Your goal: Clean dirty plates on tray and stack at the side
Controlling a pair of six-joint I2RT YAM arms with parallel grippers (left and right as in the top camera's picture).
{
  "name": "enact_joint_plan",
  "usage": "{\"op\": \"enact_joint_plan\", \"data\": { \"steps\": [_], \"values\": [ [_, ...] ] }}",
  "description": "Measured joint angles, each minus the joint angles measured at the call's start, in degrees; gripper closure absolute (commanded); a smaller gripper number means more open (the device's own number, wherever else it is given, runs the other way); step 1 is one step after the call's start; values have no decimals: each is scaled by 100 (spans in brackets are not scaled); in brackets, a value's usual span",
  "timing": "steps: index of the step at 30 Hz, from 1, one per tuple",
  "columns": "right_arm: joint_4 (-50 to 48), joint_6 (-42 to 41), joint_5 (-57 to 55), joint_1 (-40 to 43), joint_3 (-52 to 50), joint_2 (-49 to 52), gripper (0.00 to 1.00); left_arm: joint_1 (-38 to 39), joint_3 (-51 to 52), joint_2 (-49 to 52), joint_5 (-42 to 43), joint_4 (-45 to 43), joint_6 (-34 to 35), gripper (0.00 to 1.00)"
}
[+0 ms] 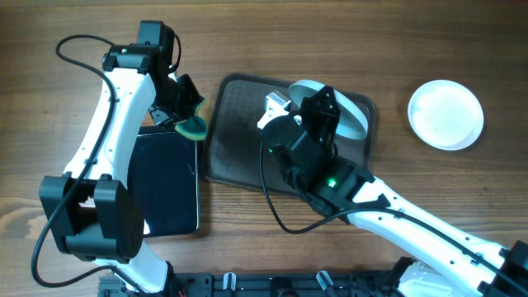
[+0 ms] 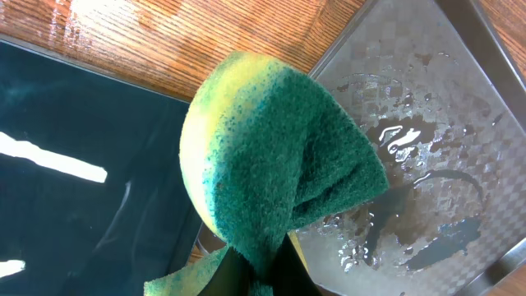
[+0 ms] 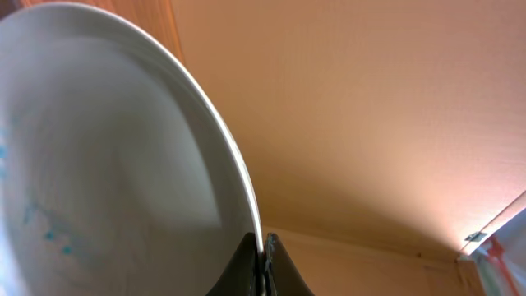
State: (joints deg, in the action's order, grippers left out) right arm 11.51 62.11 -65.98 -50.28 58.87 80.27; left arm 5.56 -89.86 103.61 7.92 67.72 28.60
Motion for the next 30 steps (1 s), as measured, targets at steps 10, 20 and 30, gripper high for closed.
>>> {"op": "enact_joint_plan", "data": {
  "steps": [10, 20, 30],
  "values": [
    [17, -601, 138, 2, 0, 48, 96, 0, 0, 0, 0, 0, 0, 96],
    [1169, -6752, 4164, 1845, 4, 57, 96, 0, 0, 0, 0, 0, -2, 96],
    [2009, -8922, 6301, 6419, 4, 310, 96, 0, 0, 0, 0, -2, 0, 96]
  ]
}}
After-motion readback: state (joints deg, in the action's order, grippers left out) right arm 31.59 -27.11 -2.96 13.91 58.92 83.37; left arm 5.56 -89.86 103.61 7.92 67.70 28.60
